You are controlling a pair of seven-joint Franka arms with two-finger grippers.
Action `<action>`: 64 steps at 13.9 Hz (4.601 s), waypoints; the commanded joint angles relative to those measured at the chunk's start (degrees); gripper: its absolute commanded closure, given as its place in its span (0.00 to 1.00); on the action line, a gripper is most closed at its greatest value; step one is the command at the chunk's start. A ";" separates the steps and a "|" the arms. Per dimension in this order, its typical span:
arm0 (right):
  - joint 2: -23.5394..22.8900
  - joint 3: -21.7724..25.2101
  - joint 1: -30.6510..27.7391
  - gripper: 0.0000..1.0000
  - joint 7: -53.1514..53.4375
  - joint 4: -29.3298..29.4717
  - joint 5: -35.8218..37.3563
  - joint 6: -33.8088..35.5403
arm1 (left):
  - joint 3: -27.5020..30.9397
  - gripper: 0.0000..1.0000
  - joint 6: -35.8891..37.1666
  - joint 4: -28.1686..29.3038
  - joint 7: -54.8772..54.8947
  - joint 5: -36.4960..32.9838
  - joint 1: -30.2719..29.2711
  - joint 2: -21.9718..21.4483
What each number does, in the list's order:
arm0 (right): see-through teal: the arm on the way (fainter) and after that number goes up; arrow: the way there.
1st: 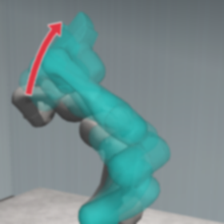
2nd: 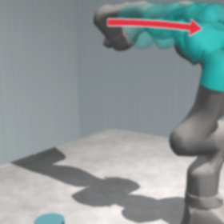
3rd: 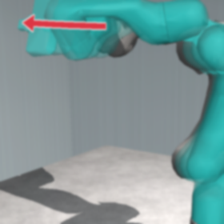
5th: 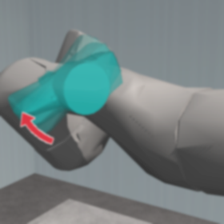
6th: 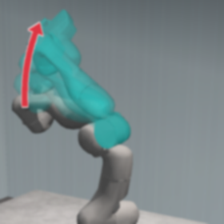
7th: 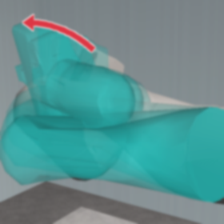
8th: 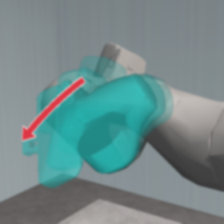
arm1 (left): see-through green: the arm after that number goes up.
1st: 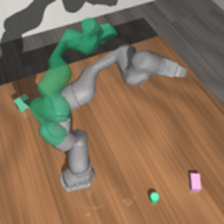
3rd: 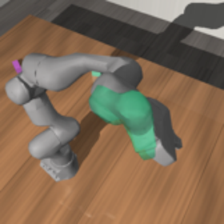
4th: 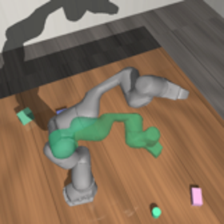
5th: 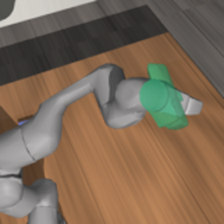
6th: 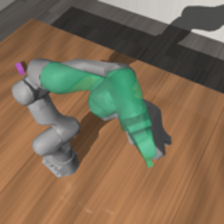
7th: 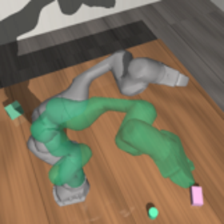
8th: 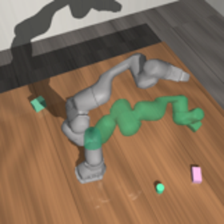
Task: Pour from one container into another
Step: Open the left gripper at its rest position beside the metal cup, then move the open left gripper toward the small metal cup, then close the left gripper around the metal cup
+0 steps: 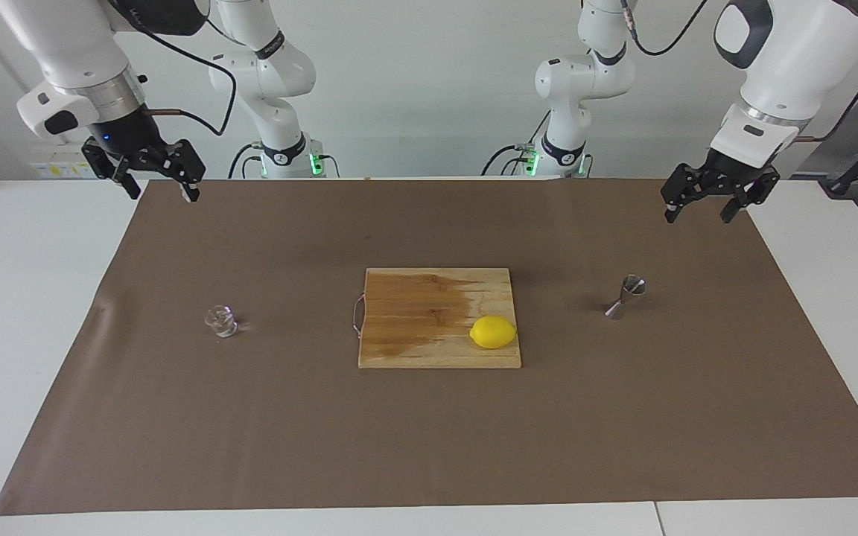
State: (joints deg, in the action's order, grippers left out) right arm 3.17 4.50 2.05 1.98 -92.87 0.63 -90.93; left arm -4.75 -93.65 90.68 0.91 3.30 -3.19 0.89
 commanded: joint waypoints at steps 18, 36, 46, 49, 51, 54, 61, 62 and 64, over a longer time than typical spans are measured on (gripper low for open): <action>1.31 -0.02 -0.11 0.00 -0.05 -1.35 -0.89 -0.04 | -0.79 0.00 21.67 -5.17 -42.70 40.71 -16.93 11.76; 1.31 -0.02 -0.11 0.00 -0.05 -1.35 -0.90 -0.04 | -0.35 0.00 18.60 7.22 -51.97 58.93 -23.88 21.51; 1.31 -0.02 -0.11 0.00 -0.05 -1.35 -0.90 -0.04 | -0.44 0.00 14.73 12.50 -49.34 63.41 -24.49 23.71; 1.31 -0.02 -0.11 0.00 -0.05 -1.35 -0.90 -0.04 | -0.35 0.00 14.90 12.42 -46.53 63.24 -25.46 26.87; 1.31 -0.02 -0.20 0.00 -0.05 -1.35 -0.90 -0.04 | -0.44 0.00 14.90 12.33 -46.17 63.23 -25.63 28.36; 1.31 -0.02 -0.11 0.00 -0.05 -1.35 -0.90 -0.04 | -0.62 0.00 14.99 12.07 -43.62 63.23 -26.42 31.17; 1.31 -0.02 -0.11 0.00 -0.05 -1.35 -0.81 -0.04 | -0.70 0.00 14.73 11.89 -41.95 63.23 -25.55 33.56; 1.31 -0.02 -0.11 0.00 -0.05 -1.35 -0.81 -0.04 | -0.70 0.00 14.47 11.89 -41.60 63.23 -25.46 33.91; 1.31 -0.02 -0.11 0.00 -0.05 -1.35 -0.90 -0.04 | -0.79 0.00 13.68 12.06 -40.20 63.23 -25.29 34.44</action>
State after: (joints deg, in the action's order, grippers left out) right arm 3.19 4.50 2.05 1.98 -92.88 0.63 -90.92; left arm -5.51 -78.65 102.44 -41.02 65.58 -28.82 34.59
